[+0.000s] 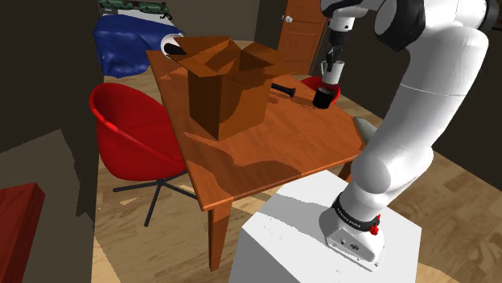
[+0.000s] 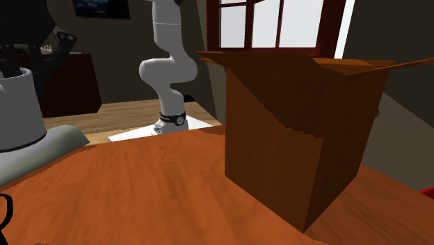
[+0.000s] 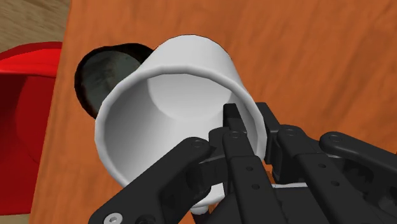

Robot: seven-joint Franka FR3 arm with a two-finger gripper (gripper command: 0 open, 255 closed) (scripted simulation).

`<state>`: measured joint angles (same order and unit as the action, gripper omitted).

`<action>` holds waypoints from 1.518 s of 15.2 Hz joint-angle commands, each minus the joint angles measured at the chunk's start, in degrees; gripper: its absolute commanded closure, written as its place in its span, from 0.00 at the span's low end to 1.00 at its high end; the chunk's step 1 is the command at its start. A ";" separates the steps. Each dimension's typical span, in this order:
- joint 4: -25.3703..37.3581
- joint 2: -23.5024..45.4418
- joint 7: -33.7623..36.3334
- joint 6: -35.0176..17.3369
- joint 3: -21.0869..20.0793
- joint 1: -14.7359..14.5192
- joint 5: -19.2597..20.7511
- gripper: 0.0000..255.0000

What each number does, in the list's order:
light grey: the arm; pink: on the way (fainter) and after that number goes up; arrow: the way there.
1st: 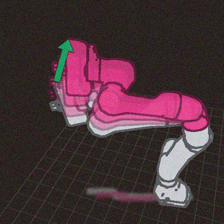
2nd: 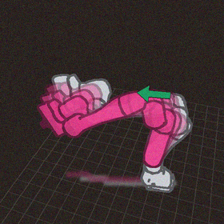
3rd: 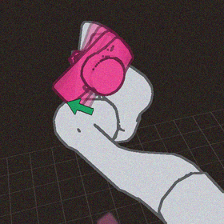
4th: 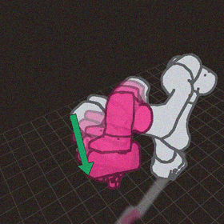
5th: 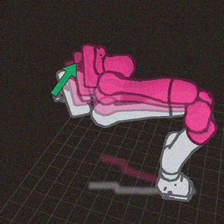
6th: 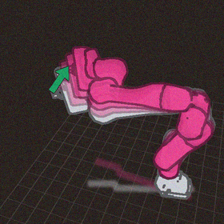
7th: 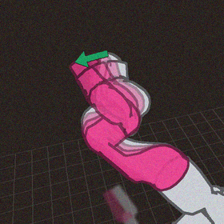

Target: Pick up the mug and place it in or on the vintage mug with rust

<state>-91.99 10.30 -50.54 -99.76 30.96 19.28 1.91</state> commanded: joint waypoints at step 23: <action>13.07 19.05 -8.82 -4.55 -0.01 9.32 -9.51 1.00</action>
<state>-77.82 29.49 -59.43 -103.40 30.95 28.79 -7.64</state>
